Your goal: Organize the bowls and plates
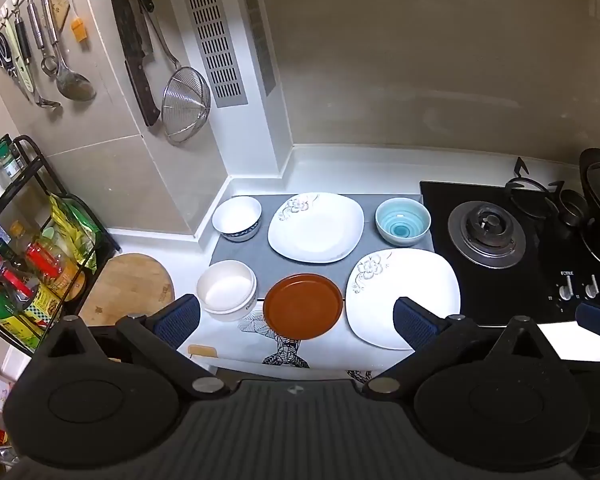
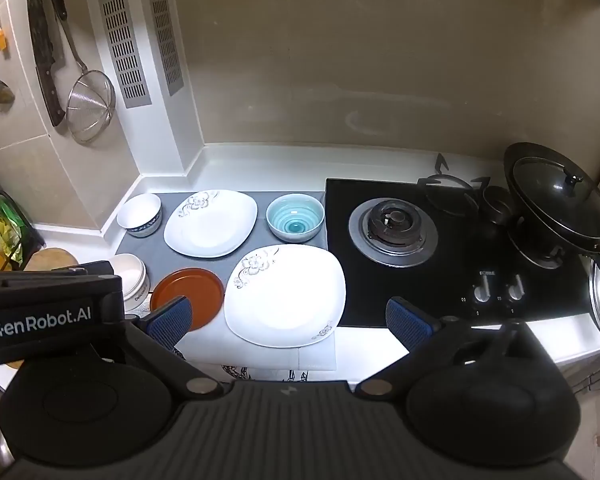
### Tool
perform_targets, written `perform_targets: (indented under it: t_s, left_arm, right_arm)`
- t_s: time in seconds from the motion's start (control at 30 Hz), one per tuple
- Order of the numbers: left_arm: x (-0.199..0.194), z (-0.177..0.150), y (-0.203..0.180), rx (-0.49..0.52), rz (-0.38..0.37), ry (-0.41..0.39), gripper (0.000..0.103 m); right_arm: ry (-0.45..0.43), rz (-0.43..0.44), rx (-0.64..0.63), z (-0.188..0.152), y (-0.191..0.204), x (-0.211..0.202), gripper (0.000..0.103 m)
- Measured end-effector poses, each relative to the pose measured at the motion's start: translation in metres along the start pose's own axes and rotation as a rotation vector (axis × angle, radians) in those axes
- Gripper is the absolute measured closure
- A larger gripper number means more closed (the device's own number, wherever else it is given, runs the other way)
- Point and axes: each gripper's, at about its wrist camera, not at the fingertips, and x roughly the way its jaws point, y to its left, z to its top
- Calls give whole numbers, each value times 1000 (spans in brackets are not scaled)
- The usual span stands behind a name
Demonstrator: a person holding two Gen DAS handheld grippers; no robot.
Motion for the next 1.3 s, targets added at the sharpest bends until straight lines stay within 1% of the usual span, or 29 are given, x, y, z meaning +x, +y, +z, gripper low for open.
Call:
perform_targets:
  t_s: [0.27, 0.3, 0.57, 0.6, 0.8, 0.93, 1.03, 1.17, 1.27, 1.3]
  left_arm:
    - [0, 0, -4, 13, -14, 9, 0]
    - [2, -1, 3, 16, -20, 8, 0]
    - [1, -5, -2, 22, -19, 7, 0]
    - [-3, -2, -5, 18, -25, 24, 0]
    - [-7, 2, -2, 15, -15, 27, 0]
    - [-8, -1, -5, 18, -6, 16, 0]
    - [-7, -3, -8, 32, 7, 27, 0]
    - [-7, -3, -10, 48, 27, 17, 0]
    - [-6, -4, -10, 46, 26, 10, 0]
    - [-6, -2, -11, 38, 16, 19, 0]
  right_arm:
    - [10, -7, 12, -3, -5, -2, 0]
    - [7, -10, 11, -4, -6, -3, 0]
    - [10, -16, 18, -7, -10, -5, 0]
    - [11, -14, 18, -7, -10, -5, 0]
    - [1, -2, 16, -7, -11, -7, 0]
    - [-8, 1, 11, -7, -11, -8, 0]
    - [-7, 2, 10, -6, -13, -7, 0]
    - [-6, 6, 12, -6, -16, -6, 0]
    - [-5, 6, 11, -6, -17, -6, 0]
    - [-4, 7, 11, -5, -18, -5, 0]
